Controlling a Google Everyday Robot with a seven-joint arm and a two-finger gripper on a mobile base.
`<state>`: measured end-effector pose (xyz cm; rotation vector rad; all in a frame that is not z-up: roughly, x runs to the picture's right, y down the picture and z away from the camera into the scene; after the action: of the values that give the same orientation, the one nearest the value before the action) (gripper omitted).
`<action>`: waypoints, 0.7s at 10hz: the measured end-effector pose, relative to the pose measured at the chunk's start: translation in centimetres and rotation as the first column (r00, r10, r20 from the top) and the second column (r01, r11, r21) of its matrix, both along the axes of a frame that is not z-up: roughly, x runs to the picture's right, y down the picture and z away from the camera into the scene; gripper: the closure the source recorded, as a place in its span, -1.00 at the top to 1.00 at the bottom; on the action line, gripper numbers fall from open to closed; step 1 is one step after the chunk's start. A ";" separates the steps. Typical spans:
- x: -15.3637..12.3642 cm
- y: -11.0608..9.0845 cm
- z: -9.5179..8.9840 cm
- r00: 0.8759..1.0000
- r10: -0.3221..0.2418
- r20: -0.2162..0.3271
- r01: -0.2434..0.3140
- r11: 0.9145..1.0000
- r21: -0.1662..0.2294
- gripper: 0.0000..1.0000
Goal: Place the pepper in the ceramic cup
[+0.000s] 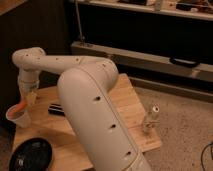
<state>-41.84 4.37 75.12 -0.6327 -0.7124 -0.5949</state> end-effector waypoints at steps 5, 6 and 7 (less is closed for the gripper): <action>-0.2 0.0 0.1 0.998 -0.012 -0.056 0.012 1.000 0.009 -0.98; -0.2 0.0 0.0 0.998 -0.013 -0.059 0.014 1.000 0.009 -0.98; -0.4 0.0 0.0 0.998 -0.016 -0.061 0.017 1.000 0.005 -0.85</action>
<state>-42.19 4.36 75.10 -0.6500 -0.6486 -0.5899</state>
